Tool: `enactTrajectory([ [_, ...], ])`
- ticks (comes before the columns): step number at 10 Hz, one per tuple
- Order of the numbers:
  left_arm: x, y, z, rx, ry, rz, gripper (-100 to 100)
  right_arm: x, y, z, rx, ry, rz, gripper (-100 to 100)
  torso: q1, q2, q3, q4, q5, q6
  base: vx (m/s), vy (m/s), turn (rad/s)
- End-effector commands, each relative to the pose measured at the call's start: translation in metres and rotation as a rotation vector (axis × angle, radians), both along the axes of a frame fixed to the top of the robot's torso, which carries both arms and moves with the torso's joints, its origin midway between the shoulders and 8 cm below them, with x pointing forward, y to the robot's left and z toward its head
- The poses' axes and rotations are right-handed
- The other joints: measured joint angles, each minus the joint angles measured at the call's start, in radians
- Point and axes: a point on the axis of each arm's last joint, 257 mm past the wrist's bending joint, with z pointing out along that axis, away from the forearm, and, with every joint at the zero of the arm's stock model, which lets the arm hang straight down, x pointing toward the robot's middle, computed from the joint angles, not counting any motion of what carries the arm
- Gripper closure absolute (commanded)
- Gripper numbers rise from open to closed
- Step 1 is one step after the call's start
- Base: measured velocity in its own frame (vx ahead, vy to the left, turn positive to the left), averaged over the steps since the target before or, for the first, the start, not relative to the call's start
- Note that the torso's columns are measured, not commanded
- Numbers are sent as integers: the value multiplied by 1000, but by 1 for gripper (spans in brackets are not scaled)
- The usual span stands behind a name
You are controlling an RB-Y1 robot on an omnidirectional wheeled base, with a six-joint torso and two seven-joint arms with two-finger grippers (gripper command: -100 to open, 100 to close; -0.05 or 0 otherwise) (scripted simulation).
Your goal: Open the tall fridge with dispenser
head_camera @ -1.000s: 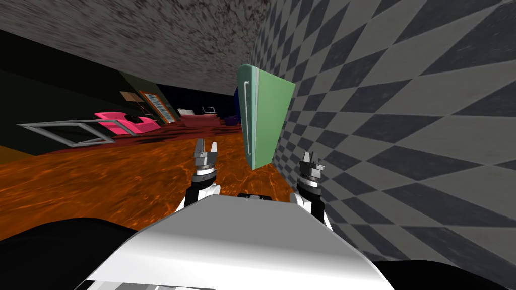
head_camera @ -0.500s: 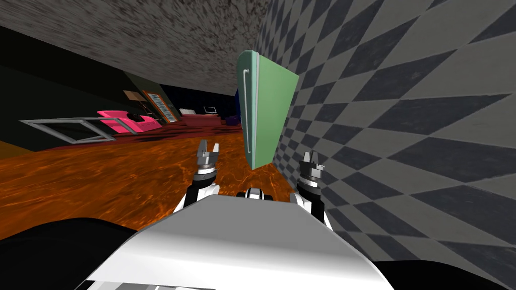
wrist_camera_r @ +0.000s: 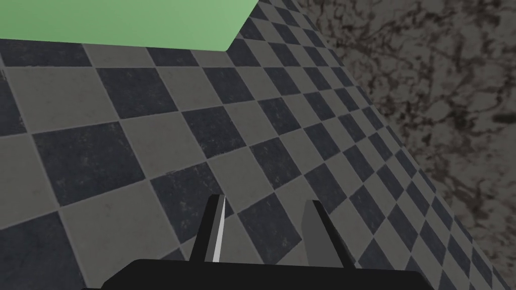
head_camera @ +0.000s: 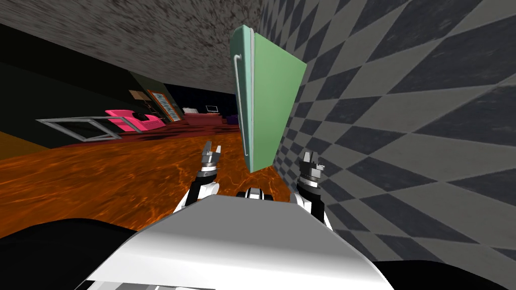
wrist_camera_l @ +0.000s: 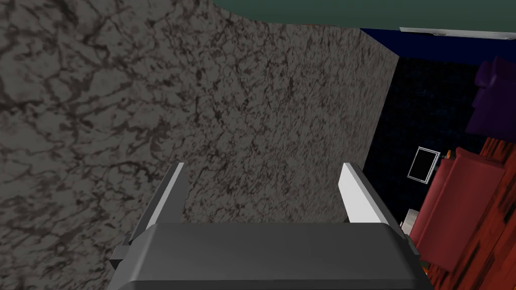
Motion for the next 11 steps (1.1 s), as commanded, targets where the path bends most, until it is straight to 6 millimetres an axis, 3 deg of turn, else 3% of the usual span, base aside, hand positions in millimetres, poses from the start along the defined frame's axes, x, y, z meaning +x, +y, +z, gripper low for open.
enactTrajectory([
  [1,15,12,-23,-51,58,2,-100,0,0,0,0,0,0,0,0,-1,-1,0,0,0,199,-116,75],
  [11,67,61,-117,-263,285,8,-100,0,0,0,0,0,0,0,2,-1,-1,0,0,0,210,-136,75],
])
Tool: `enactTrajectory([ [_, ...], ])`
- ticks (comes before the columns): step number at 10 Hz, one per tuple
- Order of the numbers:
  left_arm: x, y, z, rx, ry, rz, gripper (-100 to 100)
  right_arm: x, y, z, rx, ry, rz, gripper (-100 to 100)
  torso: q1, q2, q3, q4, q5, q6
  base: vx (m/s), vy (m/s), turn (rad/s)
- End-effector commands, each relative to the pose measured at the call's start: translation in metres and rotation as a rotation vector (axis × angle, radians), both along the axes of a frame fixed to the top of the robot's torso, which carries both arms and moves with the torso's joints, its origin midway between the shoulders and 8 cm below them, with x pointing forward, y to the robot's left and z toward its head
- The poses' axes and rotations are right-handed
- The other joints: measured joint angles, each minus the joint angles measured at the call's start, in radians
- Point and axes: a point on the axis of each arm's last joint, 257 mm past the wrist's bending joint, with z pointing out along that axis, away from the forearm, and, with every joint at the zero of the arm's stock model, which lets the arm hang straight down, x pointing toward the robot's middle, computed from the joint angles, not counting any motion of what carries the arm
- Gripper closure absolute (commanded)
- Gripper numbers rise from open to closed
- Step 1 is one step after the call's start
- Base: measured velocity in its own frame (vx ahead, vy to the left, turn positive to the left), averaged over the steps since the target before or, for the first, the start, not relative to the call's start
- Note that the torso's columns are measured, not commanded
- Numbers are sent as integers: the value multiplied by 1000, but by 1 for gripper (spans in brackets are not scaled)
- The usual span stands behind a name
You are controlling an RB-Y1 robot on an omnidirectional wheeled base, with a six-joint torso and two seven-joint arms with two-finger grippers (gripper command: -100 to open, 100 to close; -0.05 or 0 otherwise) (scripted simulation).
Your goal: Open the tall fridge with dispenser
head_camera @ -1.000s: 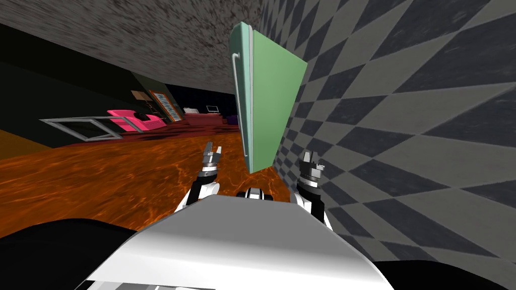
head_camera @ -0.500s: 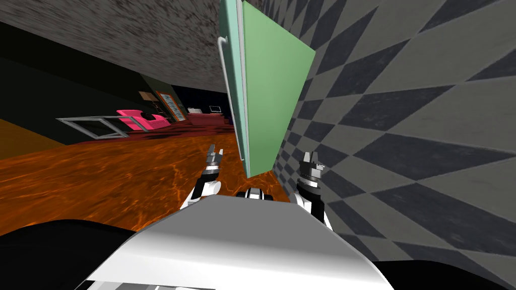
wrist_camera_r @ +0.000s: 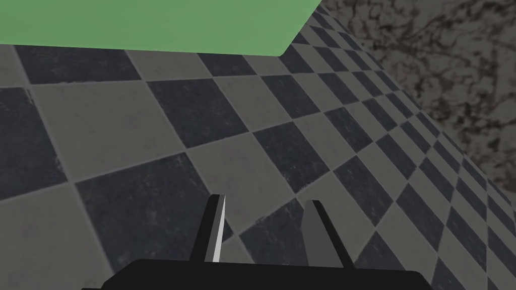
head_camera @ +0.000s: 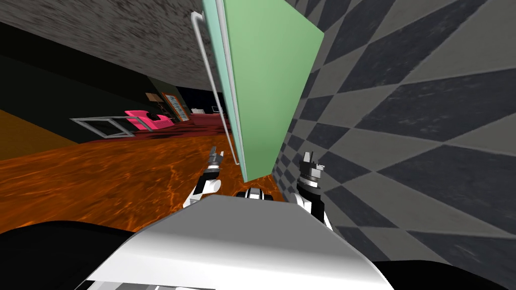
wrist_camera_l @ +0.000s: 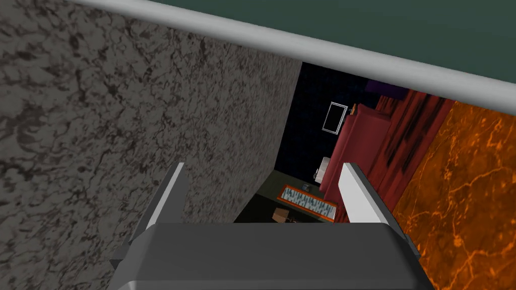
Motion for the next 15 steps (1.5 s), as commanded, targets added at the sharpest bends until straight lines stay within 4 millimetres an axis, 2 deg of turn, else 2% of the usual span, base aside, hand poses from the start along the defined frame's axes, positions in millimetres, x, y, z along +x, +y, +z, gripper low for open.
enactTrajectory([
  [1,11,12,-25,-63,57,5,-100,0,0,0,0,0,0,0,-3,-4,-2,-1,0,0,188,-154,74],
  [4,21,21,-58,-164,119,17,-100,0,0,0,0,0,0,0,0,-2,-1,-1,0,0,171,-135,80],
  [5,23,22,-63,-182,126,19,-100,0,0,0,0,0,0,0,0,0,0,0,0,0,131,-90,64],
  [7,18,26,-51,-165,121,21,-100,0,0,0,0,0,0,0,4,-3,-2,-1,2,4,44,-26,42],
  [9,18,28,-45,-162,121,21,-100,0,0,0,0,0,0,0,-1,-10,-6,1,-3,6,58,-2,45],
  [10,15,32,-57,-166,142,29,-100,0,0,0,0,0,0,0,-3,-12,-7,2,-4,8,10,10,40],
  [11,19,25,-54,-166,121,22,100,0,0,0,0,0,0,0,-4,-10,-6,0,-2,7,-40,11,-81],
  [13,18,26,-58,-167,127,23,100,0,0,0,0,0,0,0,-2,-1,-1,0,-1,1,-42,4,-53],
  [14,20,27,-58,-145,128,15,-100,0,0,0,0,0,0,0,-1,-2,-1,0,0,0,-4,13,-10],
  [15,21,26,-64,-153,133,12,-100,0,0,0,0,0,0,0,0,-3,-2,-1,0,0,-4,35,-31],
])
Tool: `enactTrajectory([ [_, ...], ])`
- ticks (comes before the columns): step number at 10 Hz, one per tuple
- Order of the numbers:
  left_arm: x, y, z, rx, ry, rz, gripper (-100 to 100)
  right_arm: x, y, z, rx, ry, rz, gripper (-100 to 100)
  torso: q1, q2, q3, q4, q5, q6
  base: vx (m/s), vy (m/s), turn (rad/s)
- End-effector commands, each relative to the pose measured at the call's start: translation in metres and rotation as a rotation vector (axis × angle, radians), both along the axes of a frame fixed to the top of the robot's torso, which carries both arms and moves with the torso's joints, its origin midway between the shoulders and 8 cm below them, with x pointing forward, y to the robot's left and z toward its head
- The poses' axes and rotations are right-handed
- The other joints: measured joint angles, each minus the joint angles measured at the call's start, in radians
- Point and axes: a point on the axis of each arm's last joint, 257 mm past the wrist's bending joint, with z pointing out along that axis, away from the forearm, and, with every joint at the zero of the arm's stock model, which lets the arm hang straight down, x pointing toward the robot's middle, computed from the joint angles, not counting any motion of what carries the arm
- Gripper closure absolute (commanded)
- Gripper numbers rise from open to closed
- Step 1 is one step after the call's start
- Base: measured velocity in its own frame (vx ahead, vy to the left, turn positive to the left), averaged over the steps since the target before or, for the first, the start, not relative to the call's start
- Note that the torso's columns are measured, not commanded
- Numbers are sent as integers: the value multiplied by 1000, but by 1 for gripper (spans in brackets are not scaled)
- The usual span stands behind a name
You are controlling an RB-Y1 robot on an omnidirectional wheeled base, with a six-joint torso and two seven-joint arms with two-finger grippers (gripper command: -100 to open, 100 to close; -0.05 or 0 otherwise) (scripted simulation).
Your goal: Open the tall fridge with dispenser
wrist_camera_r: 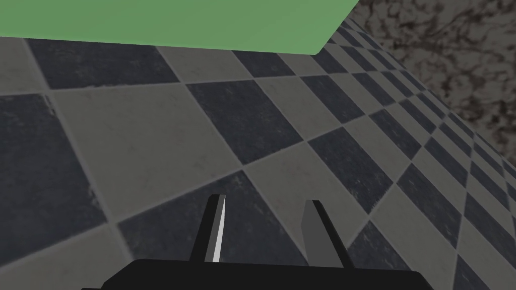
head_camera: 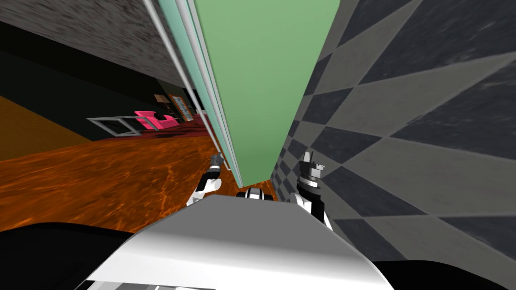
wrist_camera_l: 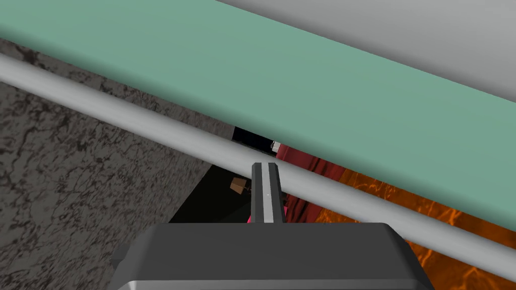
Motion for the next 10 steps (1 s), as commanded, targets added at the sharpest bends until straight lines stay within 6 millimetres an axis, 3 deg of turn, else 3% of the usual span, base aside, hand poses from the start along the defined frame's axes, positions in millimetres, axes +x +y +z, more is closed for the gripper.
enactTrajectory([
  [1,4,-1,-13,-6,12,-8,-100,0,0,0,0,0,0,0,1,0,0,0,0,0,-9,46,-27],
  [6,7,-11,-40,-68,31,-4,-100,0,0,0,0,0,0,0,0,-4,-3,-2,1,1,-5,34,-12],
  [9,4,-8,-33,-58,29,-5,-100,0,0,0,0,0,0,0,-1,-3,-2,0,-1,1,35,10,15],
  [10,3,-7,-34,-58,33,-4,100,0,0,0,0,0,0,0,-1,-4,-2,0,0,3,-6,-2,-5],
])
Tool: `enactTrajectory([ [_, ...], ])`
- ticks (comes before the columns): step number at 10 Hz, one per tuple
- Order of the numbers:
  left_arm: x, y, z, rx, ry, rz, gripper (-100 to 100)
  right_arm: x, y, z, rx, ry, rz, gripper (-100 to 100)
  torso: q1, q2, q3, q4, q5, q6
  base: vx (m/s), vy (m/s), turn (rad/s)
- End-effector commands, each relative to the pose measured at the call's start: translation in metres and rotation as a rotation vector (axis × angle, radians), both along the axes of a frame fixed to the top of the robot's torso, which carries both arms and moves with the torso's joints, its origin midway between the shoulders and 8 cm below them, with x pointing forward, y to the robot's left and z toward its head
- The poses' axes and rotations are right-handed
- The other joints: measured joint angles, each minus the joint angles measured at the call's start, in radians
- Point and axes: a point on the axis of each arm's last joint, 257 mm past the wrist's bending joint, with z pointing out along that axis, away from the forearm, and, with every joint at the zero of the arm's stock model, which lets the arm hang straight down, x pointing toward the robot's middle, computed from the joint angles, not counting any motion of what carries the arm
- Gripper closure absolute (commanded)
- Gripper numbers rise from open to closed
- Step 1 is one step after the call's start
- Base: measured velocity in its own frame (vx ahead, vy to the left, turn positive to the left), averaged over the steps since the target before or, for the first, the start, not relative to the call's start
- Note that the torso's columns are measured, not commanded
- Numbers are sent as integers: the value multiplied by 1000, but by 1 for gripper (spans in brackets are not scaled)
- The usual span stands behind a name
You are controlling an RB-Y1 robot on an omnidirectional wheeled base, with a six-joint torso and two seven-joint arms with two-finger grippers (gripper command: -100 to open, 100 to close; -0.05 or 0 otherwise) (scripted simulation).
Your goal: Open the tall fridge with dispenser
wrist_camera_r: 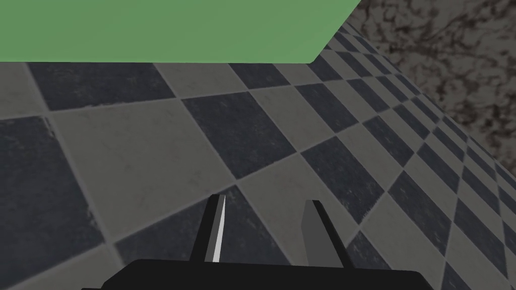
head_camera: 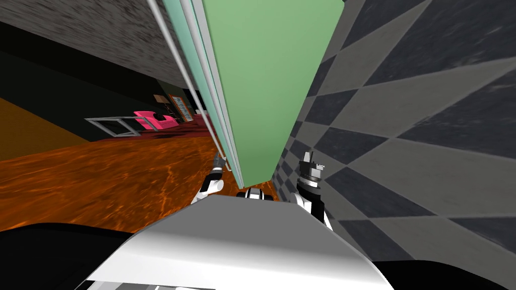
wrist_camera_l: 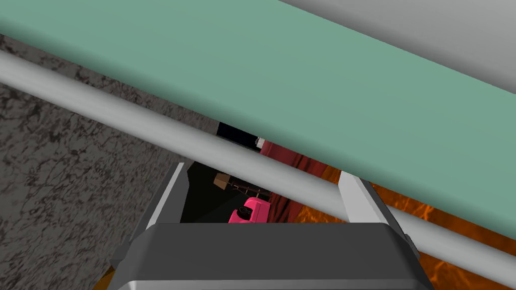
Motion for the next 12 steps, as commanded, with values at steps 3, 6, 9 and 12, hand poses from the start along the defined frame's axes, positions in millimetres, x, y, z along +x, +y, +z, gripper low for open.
enactTrajectory([
  [3,3,-10,0,0,2,-41,100,0,0,0,0,0,0,0,5,3,2,5,-2,0,-31,199,-94],
  [6,5,-21,3,1,-4,-83,100,0,0,0,-1,0,0,0,-3,-6,-4,7,-5,2,-29,300,-108],
  [9,7,-32,6,1,-7,-126,100,0,0,0,-1,0,0,0,-4,-8,-5,6,-5,1,-54,328,-118],
  [12,8,-44,8,1,-9,-168,100,0,0,0,-1,0,0,0,-4,-5,-4,8,-6,4,-43,329,-134],
])
